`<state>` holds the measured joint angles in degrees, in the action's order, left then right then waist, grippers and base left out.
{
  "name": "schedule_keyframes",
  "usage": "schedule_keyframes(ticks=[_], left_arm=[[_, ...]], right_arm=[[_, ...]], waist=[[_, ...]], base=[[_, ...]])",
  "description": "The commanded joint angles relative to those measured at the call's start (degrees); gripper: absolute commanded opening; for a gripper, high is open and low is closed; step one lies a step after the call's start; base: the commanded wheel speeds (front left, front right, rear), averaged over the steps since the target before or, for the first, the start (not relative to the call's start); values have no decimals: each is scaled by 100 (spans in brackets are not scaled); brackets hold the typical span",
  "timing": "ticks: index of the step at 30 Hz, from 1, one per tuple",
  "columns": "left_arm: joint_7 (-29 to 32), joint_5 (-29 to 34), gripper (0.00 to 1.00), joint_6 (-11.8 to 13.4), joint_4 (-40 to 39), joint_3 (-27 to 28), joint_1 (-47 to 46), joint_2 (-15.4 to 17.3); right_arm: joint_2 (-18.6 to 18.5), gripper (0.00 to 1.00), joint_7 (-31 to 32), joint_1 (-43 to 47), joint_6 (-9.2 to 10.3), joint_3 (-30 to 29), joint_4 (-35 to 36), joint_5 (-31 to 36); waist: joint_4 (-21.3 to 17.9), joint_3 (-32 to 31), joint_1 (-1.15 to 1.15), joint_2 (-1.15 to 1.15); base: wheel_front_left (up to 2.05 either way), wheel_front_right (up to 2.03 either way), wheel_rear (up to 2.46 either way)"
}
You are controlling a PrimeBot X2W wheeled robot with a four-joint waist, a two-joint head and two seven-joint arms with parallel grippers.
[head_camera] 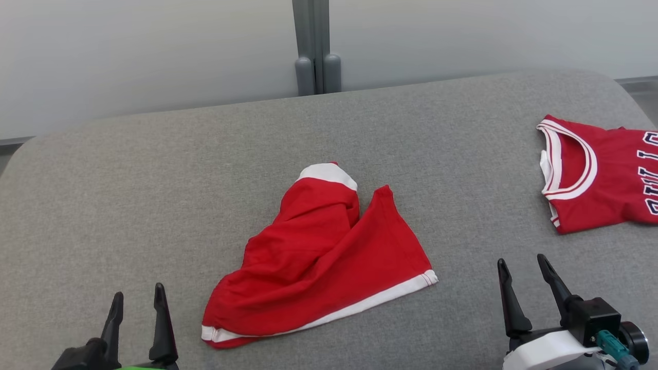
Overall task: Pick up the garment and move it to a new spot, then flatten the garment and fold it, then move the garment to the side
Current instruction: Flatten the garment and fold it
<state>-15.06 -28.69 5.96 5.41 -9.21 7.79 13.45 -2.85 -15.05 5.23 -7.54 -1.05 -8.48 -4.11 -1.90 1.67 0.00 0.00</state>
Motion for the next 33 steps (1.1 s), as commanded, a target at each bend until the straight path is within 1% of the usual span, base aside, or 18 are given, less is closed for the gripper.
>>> schedule_keyframes(ticks=[1, 5, 7, 11, 14, 16, 20, 25, 28, 31, 33], left_arm=[[-7, 244, 100, -83, -77, 138, 174, -200], [-6, 1075, 100, -357, -190, 515, 321, -610], [-6, 1363, 100, -497, -165, 653, 345, -737], [-7, 1672, 100, -782, -74, 899, 379, -901], [-7, 1749, 100, -1028, 3, 993, 444, -975], [-8, 1766, 100, -1130, 57, 1034, 444, -990], [-8, 1820, 100, -1243, 116, 1120, 415, -1023], [-7, 1888, 100, -1296, 177, 1161, 409, -1043], [-7, 1878, 100, -1320, 429, 1079, 450, -1046], [-7, 1825, 100, -1336, 823, 977, 425, -1006], [110, 1776, 100, -1338, 1096, 871, 292, -882]], right_arm=[[-10, 100, -16, 76, 11, 0, 40, 55], [-6, 100, -16, 125, 10, 65, 83, 129], [-7, 100, -15, 143, 11, 140, 92, 108], [-10, 100, -16, 174, 11, 211, 58, 22], [-10, 100, -16, 184, 10, 242, 30, -66], [-10, 100, -16, 200, 11, 276, 16, -106], [-10, 100, -16, 234, 11, 350, -20, -132], [-10, 100, -16, 236, 10, 412, -26, -206], [-10, 100, -16, 158, 10, 477, -36, -308], [-8, 100, -15, 39, 10, 647, -410, -446], [-10, 100, 176, -232, 10, 760, -668, -528]], waist=[[130, -126, 0, 0], [276, -235, 0, 0], [331, -278, 0, 0], [366, -378, 0, 0], [337, -422, 0, 0], [313, -437, 0, 0], [260, -446, 0, 0], [210, -434, 0, 0], [195, -404, 0, 0], [205, -367, 0, 0], [203, -322, 0, 0]], base=[[0, 0, 0], [0, 0, 0], [0, 0, 0], [0, 0, 0], [0, 0, 0], [0, 0, 0], [0, 0, 0], [0, 0, 0], [0, 0, 0], [0, 0, 0], [0, 0, 0]])
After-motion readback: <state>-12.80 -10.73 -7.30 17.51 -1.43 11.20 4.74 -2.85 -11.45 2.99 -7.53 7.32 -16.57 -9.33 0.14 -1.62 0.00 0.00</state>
